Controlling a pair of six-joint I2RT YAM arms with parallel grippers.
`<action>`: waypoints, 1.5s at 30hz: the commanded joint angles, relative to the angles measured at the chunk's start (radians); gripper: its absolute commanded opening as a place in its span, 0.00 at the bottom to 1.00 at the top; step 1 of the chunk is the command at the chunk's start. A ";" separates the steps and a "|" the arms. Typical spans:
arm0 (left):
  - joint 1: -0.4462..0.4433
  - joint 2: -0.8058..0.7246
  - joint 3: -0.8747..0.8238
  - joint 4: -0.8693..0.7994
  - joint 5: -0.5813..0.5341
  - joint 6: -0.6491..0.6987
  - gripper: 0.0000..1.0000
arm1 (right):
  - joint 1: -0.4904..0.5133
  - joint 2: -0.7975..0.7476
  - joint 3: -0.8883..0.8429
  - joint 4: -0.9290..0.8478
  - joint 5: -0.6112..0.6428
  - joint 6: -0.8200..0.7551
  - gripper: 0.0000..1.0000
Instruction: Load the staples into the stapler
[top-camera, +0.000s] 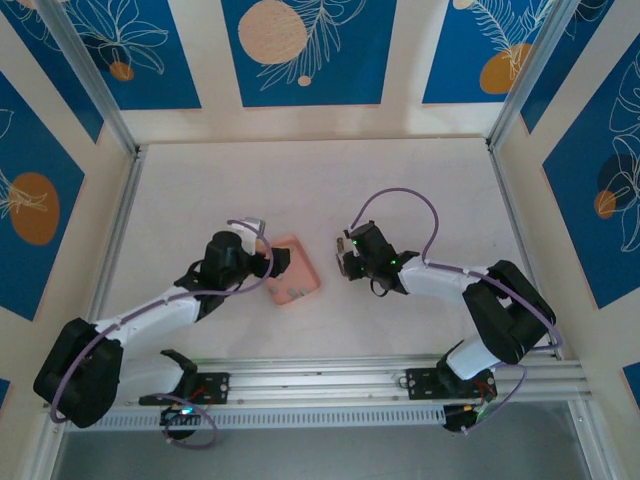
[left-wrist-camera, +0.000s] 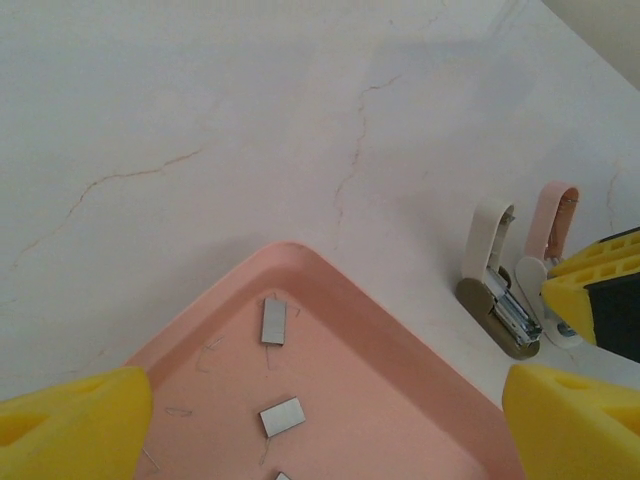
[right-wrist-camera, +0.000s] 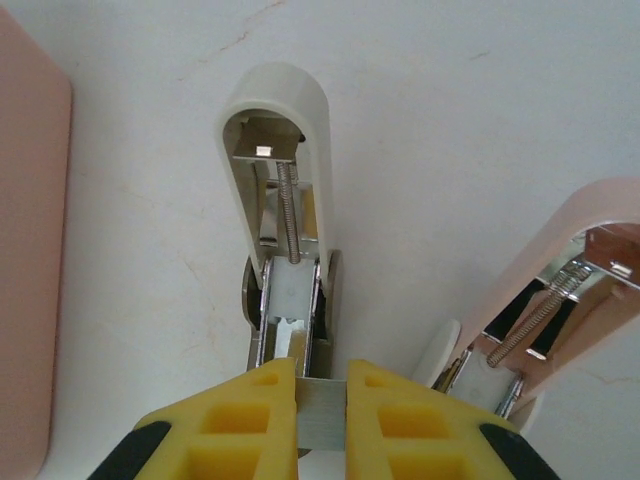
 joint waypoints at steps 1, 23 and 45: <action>-0.015 -0.027 -0.044 0.074 -0.013 0.020 0.89 | -0.006 -0.006 0.002 0.027 -0.023 -0.019 0.16; -0.048 -0.077 -0.152 0.193 0.021 0.025 0.87 | -0.005 -0.030 -0.013 0.081 -0.039 -0.027 0.16; -0.070 -0.060 -0.148 0.202 -0.013 0.059 0.88 | -0.006 -0.065 -0.025 0.123 -0.025 -0.037 0.16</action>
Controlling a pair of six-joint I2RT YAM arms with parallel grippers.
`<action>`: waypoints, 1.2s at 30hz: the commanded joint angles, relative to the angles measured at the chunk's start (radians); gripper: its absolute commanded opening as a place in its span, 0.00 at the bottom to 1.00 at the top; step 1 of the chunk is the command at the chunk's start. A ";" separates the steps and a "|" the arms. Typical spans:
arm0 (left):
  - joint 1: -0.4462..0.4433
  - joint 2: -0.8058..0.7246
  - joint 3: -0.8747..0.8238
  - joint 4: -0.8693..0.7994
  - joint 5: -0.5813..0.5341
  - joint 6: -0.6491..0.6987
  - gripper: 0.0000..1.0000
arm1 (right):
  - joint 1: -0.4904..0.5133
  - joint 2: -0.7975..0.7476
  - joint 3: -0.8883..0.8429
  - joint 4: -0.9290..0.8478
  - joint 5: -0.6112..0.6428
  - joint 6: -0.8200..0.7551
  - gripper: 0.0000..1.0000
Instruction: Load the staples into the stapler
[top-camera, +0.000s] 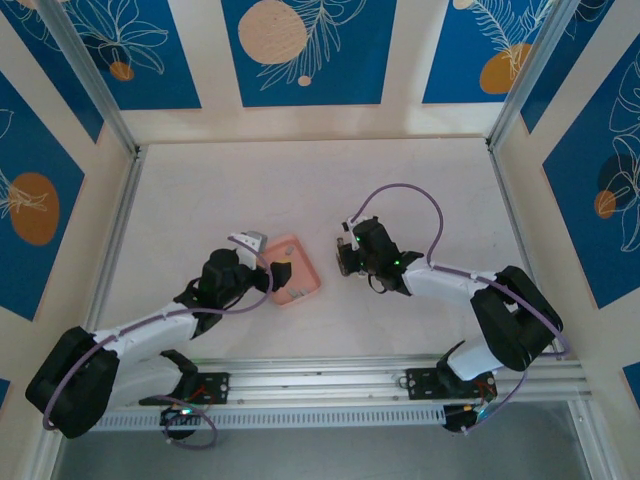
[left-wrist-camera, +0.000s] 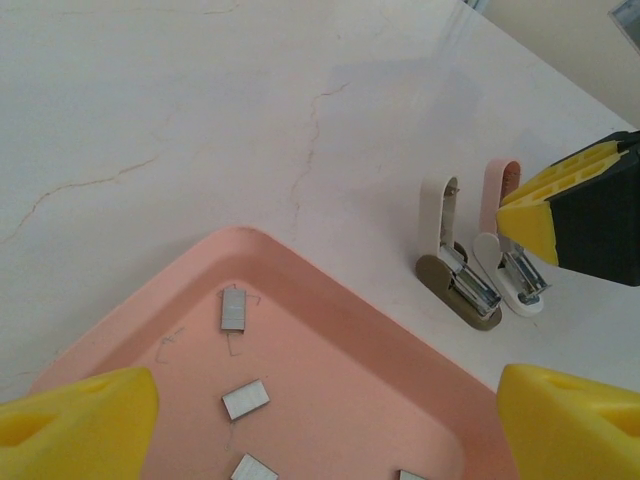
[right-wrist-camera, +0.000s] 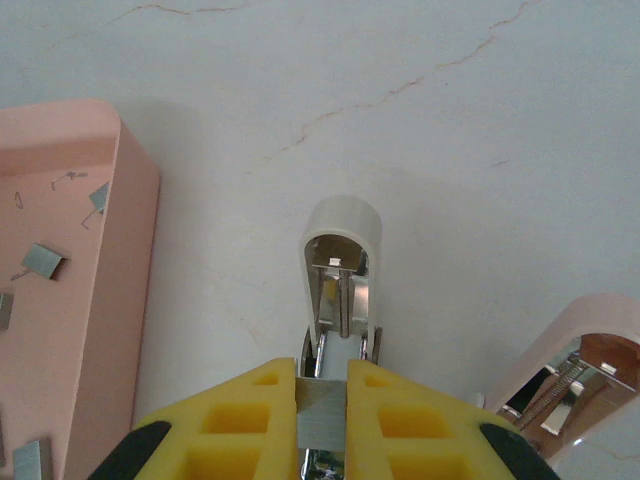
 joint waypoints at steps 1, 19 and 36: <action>-0.014 0.007 -0.004 0.033 -0.012 0.023 0.88 | -0.005 -0.016 -0.019 0.026 0.002 -0.020 0.16; -0.013 0.054 0.004 0.042 -0.009 0.017 0.88 | -0.008 0.057 0.015 0.004 -0.018 -0.046 0.16; -0.014 0.052 -0.007 0.035 -0.013 0.018 0.89 | -0.006 0.100 0.036 0.008 -0.036 -0.038 0.16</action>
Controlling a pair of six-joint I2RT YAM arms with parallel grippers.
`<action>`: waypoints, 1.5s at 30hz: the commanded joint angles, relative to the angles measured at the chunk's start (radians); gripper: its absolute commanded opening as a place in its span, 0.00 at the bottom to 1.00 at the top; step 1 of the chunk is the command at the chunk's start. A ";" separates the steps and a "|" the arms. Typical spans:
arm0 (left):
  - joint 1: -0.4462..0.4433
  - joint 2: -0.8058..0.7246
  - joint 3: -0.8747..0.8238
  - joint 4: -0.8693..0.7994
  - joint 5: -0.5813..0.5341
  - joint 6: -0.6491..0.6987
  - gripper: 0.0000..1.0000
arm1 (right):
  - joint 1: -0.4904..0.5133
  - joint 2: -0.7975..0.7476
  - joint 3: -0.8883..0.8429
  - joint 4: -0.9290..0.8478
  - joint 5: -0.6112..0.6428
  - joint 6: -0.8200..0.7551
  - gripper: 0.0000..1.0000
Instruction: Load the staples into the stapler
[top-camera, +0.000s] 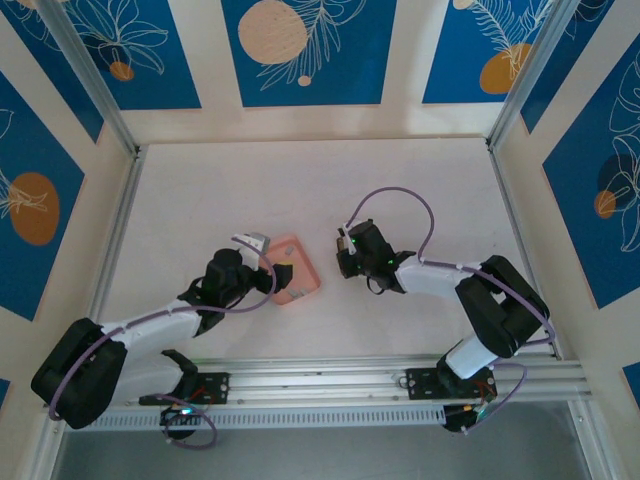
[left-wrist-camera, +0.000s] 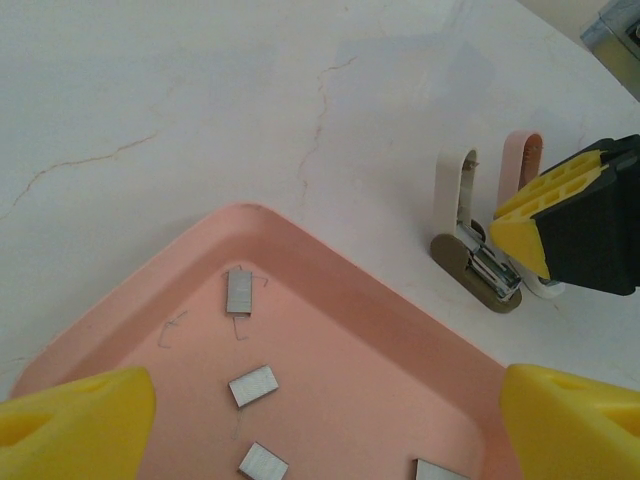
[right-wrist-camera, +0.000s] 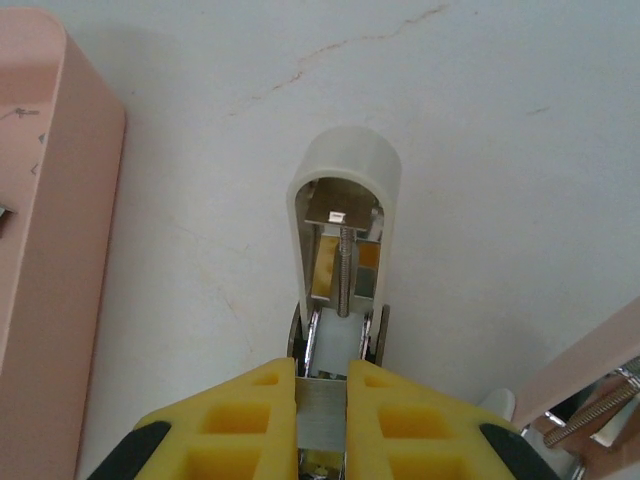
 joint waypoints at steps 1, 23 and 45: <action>-0.014 -0.003 -0.007 0.019 -0.014 0.005 0.89 | -0.002 0.010 0.025 0.003 -0.013 -0.005 0.16; -0.013 0.001 -0.009 0.019 -0.008 0.002 0.89 | -0.002 0.039 0.005 -0.010 -0.012 0.028 0.16; -0.013 0.003 -0.007 0.017 -0.001 -0.001 0.89 | 0.020 0.026 -0.014 -0.070 0.025 0.033 0.16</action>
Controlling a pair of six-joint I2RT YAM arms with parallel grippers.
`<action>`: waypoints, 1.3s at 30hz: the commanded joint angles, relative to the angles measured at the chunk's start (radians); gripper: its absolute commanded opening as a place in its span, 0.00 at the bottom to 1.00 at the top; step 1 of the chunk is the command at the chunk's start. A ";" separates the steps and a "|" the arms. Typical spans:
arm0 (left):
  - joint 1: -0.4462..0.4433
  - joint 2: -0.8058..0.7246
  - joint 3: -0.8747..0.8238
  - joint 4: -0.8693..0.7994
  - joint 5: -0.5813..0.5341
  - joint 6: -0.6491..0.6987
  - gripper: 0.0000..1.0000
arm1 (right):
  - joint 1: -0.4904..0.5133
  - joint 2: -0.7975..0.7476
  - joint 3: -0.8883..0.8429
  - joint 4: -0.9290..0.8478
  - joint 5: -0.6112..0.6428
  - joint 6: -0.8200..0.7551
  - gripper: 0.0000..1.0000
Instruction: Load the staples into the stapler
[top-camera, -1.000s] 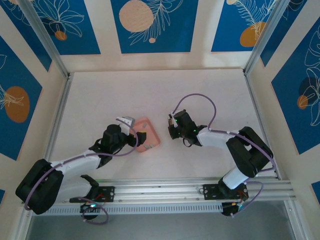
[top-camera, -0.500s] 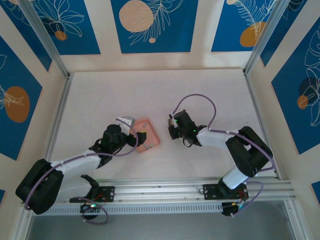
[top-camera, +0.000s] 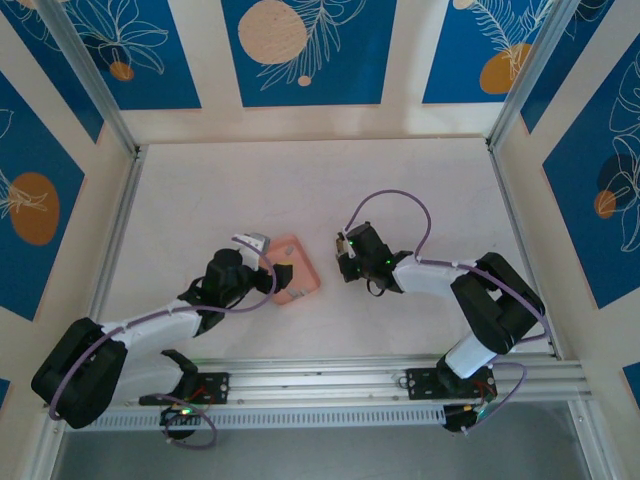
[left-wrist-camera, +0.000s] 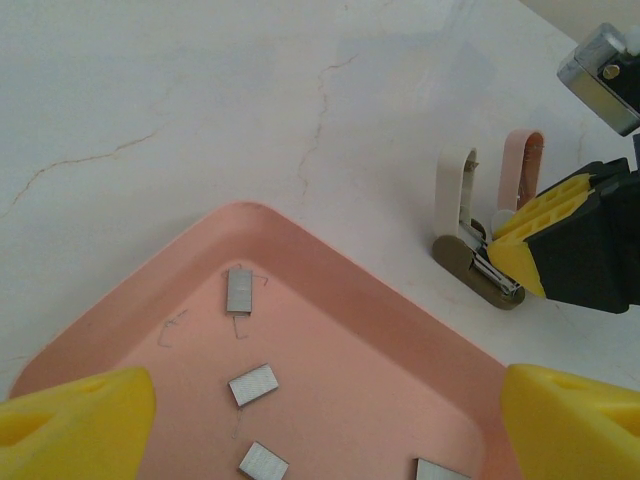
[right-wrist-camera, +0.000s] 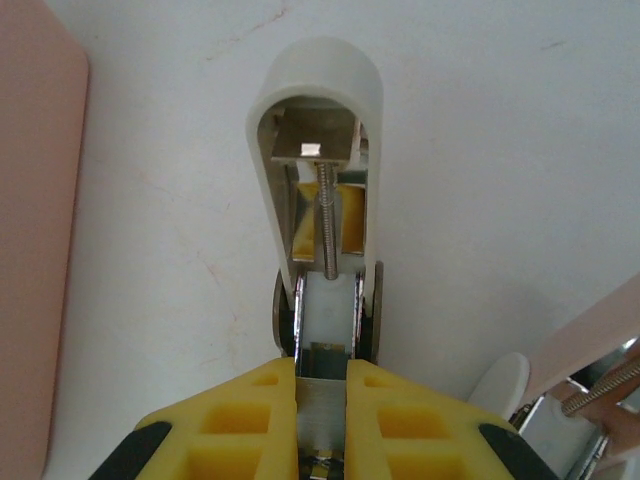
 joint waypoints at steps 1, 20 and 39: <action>-0.013 0.000 -0.007 0.017 -0.002 0.000 0.89 | 0.010 -0.002 -0.017 -0.023 0.019 0.015 0.16; -0.013 -0.059 0.025 -0.065 -0.007 -0.009 0.89 | 0.010 -0.184 -0.011 -0.034 0.018 0.000 0.36; -0.013 0.092 0.337 -0.355 0.064 -0.030 0.89 | -0.189 -0.638 -0.129 -0.289 -0.212 0.188 0.40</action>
